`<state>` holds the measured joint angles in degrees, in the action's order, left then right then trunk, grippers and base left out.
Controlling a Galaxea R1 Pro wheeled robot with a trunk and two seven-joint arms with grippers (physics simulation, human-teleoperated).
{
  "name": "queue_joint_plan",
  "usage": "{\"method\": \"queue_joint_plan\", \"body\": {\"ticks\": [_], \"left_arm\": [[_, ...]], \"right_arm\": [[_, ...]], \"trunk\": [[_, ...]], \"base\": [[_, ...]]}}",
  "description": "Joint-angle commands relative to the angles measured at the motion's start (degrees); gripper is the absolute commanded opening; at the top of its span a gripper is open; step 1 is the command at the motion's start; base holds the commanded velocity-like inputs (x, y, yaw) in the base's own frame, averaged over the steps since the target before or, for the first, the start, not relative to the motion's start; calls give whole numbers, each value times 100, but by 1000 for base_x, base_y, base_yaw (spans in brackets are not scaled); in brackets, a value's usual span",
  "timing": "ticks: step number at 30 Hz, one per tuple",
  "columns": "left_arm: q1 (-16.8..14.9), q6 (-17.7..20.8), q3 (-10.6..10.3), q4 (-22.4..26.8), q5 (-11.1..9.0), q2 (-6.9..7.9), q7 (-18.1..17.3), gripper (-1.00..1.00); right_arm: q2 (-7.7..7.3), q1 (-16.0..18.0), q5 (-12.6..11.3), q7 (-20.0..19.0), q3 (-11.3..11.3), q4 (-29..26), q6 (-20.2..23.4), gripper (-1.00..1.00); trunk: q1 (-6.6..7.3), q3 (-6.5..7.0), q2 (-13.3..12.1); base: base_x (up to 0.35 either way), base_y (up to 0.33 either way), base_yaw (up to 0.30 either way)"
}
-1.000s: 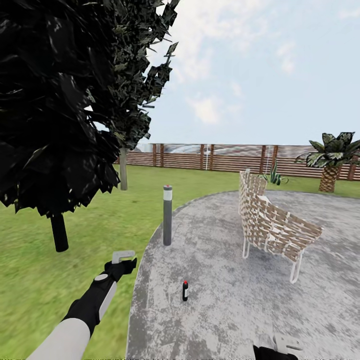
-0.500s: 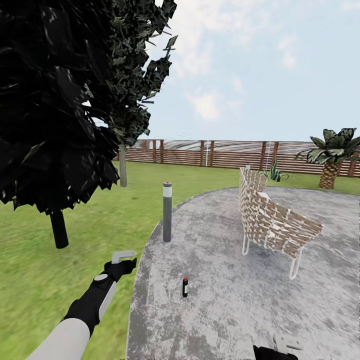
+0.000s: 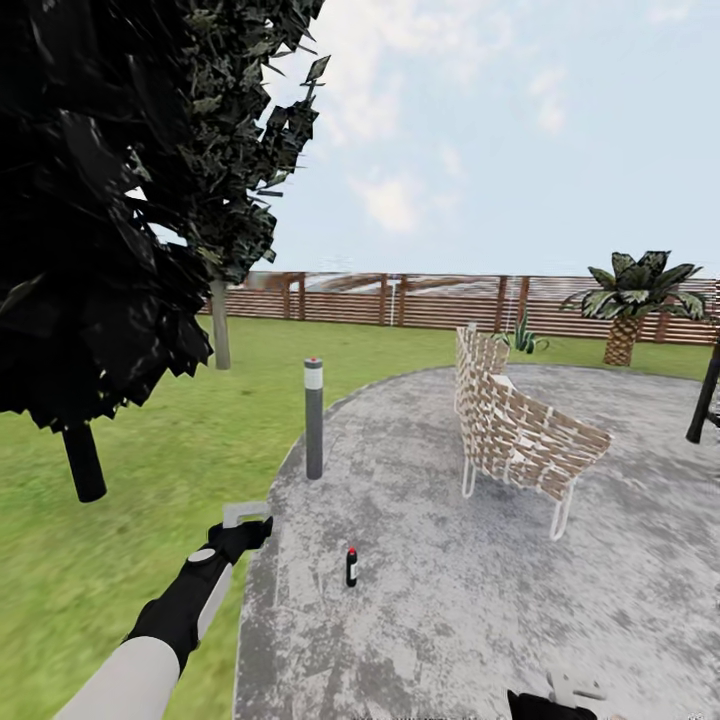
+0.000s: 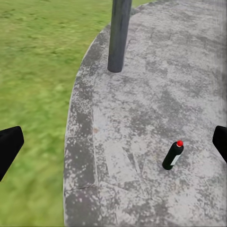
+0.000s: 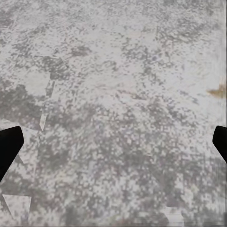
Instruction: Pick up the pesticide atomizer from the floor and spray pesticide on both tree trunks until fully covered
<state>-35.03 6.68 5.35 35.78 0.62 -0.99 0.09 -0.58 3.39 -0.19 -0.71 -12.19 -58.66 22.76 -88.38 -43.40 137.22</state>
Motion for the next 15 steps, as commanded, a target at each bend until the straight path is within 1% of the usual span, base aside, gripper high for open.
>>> {"method": "queue_joint_plan", "body": {"ticks": [1,15], "left_arm": [[0,0,0,0,0,1,0,100],[3,0,1,-19,-4,3,0,100]], "right_arm": [[-1,0,1,-1,1,-5,0,100],[5,1,2,0,6,-14,0,100]], "trunk": [[0,-7,0],[0,-104,0]], "base": [[0,0,-199],[0,0,-201]]}}
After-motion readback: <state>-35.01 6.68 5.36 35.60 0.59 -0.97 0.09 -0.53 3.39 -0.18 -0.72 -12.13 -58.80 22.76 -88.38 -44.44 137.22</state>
